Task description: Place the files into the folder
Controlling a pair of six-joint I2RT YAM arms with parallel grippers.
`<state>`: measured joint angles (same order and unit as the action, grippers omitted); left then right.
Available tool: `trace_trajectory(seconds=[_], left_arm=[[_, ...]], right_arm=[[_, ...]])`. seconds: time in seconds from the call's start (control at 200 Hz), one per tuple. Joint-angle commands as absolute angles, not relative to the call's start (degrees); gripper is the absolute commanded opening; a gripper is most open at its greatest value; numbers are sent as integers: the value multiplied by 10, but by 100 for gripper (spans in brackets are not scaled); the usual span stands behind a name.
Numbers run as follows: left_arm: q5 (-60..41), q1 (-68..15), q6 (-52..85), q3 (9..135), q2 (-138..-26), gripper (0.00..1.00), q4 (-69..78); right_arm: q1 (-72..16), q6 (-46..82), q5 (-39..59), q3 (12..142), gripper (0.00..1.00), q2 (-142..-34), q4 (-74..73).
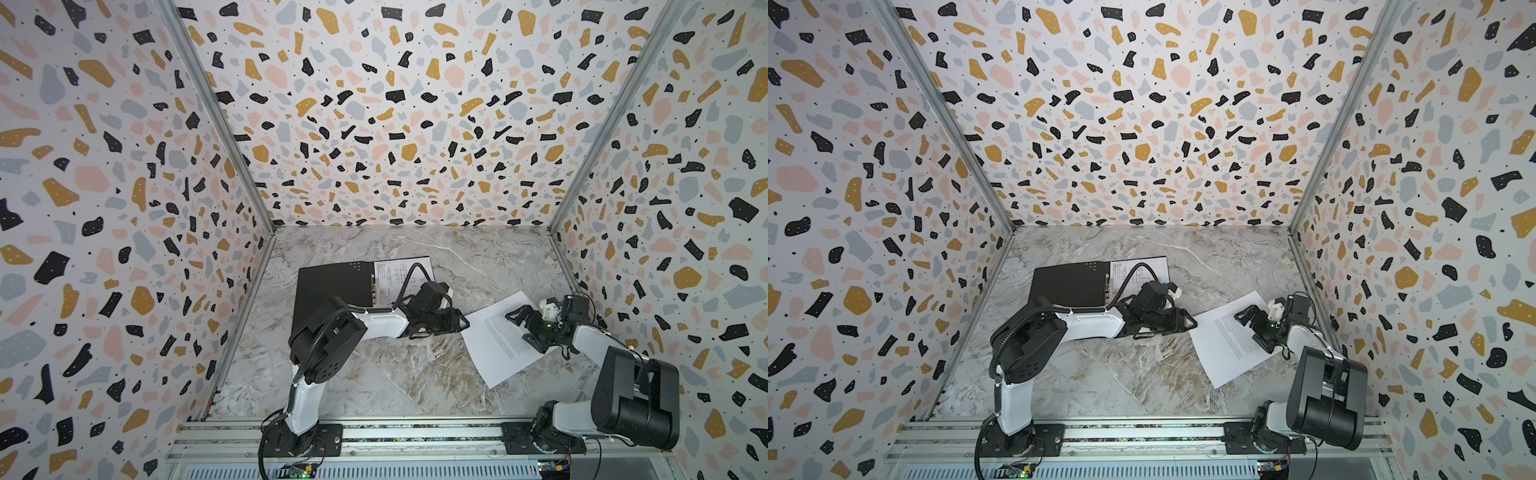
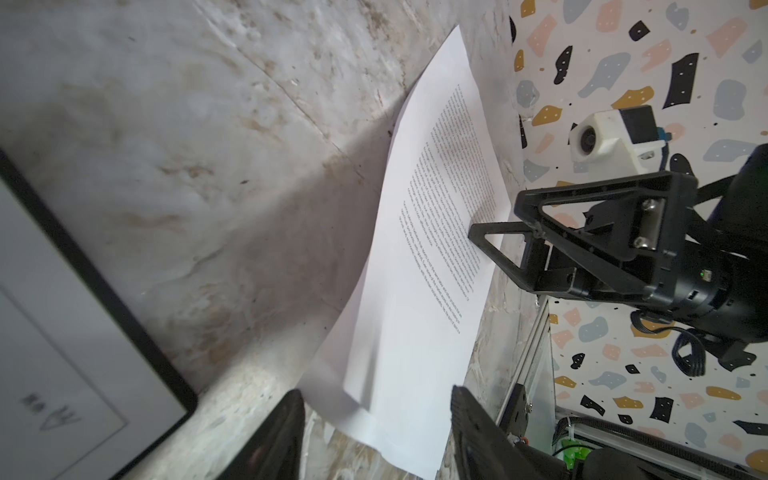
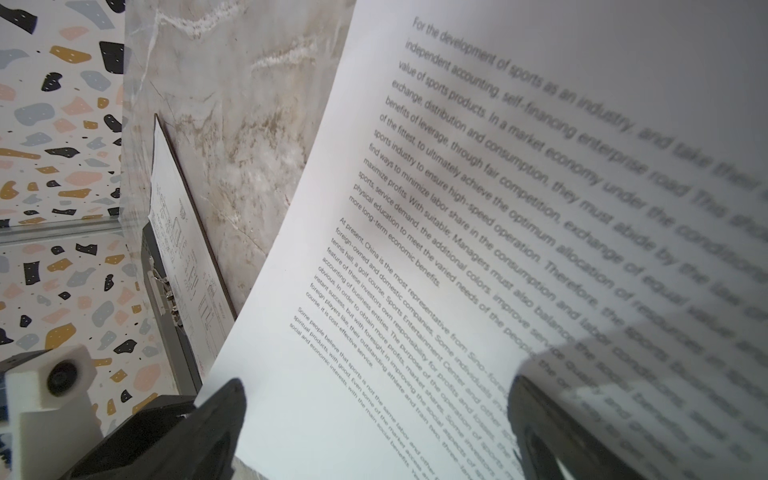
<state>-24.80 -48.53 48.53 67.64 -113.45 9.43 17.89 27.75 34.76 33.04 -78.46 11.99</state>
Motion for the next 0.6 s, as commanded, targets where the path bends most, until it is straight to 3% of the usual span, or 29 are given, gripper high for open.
trace_trajectory(seconds=[0.0,0.591], left_arm=[[-231,-471,461,699,-1122,61,46],[-271,-486,512,695,-1129,64,77]], right_arm=[[186,265,276,324,99,-796,164],[199,257,288,314,99,-816,148]])
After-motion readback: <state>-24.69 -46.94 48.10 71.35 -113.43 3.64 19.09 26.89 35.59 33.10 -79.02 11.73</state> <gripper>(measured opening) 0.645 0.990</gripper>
